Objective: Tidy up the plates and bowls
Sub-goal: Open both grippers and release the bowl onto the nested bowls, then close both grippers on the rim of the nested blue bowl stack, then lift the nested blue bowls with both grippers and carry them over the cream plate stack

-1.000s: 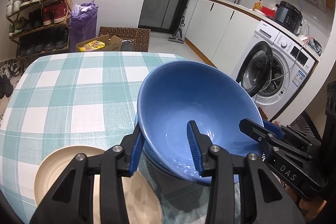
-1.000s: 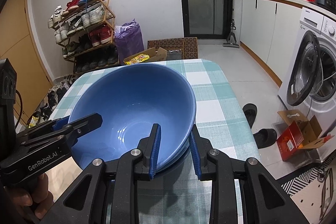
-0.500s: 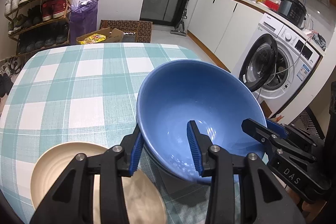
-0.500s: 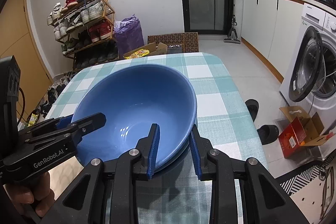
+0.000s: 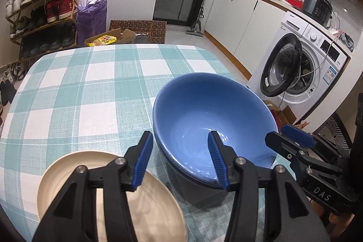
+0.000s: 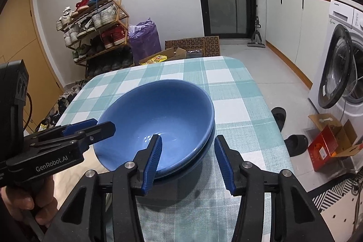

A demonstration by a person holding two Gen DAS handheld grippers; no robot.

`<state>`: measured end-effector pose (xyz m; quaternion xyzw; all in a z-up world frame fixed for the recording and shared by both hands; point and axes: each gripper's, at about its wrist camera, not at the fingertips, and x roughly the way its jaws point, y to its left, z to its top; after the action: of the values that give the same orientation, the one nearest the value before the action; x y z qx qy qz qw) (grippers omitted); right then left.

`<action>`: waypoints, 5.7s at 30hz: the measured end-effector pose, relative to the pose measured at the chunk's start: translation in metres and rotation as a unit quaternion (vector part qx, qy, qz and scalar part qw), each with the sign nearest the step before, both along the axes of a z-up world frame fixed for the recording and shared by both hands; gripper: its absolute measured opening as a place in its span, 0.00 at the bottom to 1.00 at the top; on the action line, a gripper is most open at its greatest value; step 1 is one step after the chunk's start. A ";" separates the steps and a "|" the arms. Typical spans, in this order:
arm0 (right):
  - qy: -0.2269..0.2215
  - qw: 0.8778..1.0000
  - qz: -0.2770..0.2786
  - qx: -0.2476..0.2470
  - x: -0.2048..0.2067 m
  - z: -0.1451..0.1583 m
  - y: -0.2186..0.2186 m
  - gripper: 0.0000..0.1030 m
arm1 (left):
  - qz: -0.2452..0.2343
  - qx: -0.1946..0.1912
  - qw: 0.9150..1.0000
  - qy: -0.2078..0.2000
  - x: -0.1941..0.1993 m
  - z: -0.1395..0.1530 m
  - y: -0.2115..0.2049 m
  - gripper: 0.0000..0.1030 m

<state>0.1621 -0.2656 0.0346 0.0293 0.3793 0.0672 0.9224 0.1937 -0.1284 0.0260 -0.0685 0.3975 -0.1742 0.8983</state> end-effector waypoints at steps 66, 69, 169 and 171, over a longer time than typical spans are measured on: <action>0.027 0.993 -0.010 0.114 0.027 -0.045 -0.028 0.92 | 0.009 -0.006 0.999 0.052 0.029 -0.026 0.012 0.72; 0.026 0.993 -0.006 0.117 0.027 -0.045 -0.027 0.91 | 0.000 -0.011 0.998 0.056 0.029 -0.028 0.010 0.64; -0.003 0.988 0.054 0.142 -0.013 0.003 -0.005 0.56 | 0.002 -0.003 1.000 0.009 -0.014 0.014 0.025 0.36; 0.000 0.988 0.059 0.146 -0.015 0.003 -0.001 0.56 | 0.005 -0.004 1.000 0.007 -0.016 0.015 0.029 0.36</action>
<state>0.1474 -0.2670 0.0379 0.1409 0.3666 0.1759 0.9027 0.1773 -0.0991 0.0409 -0.0756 0.4027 -0.1705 0.8961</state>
